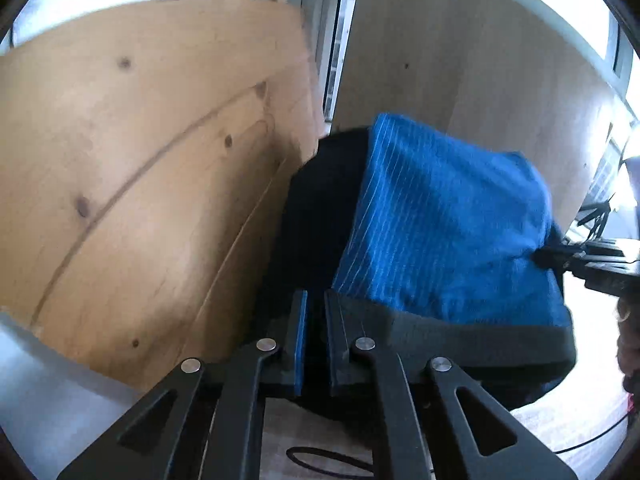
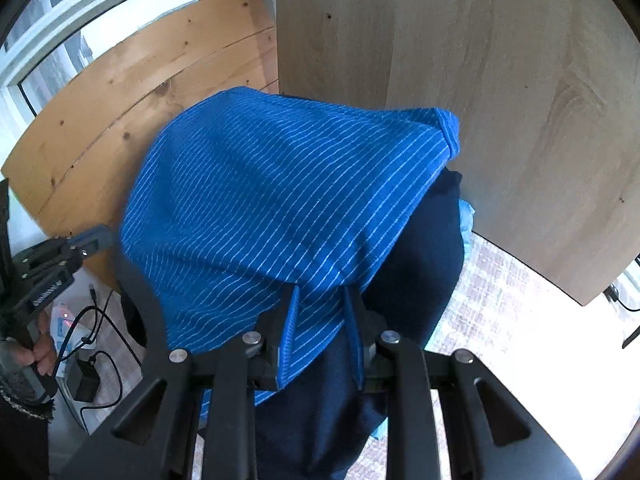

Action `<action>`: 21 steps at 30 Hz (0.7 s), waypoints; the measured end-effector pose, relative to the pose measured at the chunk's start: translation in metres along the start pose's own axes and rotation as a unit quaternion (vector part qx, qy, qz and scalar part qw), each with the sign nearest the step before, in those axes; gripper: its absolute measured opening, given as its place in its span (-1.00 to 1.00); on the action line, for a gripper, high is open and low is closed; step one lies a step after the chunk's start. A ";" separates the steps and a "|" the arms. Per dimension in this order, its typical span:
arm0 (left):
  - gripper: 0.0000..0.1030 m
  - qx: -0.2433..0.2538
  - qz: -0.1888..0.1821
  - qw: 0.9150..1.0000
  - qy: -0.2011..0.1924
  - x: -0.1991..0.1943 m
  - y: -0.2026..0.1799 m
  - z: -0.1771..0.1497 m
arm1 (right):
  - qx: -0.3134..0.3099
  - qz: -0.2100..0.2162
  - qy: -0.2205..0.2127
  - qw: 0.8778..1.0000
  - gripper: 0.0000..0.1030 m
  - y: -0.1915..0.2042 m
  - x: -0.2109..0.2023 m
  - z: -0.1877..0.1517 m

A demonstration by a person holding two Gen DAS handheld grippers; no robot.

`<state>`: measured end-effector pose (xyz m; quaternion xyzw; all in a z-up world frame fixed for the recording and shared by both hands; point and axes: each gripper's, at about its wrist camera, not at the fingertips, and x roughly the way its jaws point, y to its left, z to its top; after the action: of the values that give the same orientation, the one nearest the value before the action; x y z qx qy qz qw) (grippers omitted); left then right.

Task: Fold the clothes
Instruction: 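Lower the shorts onto the dark clothes and open both tools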

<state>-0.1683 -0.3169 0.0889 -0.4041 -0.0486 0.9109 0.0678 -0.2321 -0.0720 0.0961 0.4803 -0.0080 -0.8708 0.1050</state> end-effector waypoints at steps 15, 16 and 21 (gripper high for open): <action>-0.84 0.021 -0.031 0.999 0.038 0.036 -0.018 0.021 | -0.069 0.059 -0.011 0.996 -0.49 0.048 -0.028 -0.048; -0.83 0.023 -0.031 0.999 0.037 0.032 -0.018 0.017 | -0.083 0.053 -0.002 0.995 -0.49 0.052 -0.027 -0.056; -0.81 0.038 -0.060 0.997 0.015 0.001 -0.034 0.007 | -0.088 0.068 0.034 0.993 -0.49 0.051 -0.038 -0.086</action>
<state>-0.1715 -0.2837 0.0982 -0.4110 -0.0370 0.9004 0.1380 -0.1312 -0.1067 0.0874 0.4963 0.0398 -0.8423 0.2065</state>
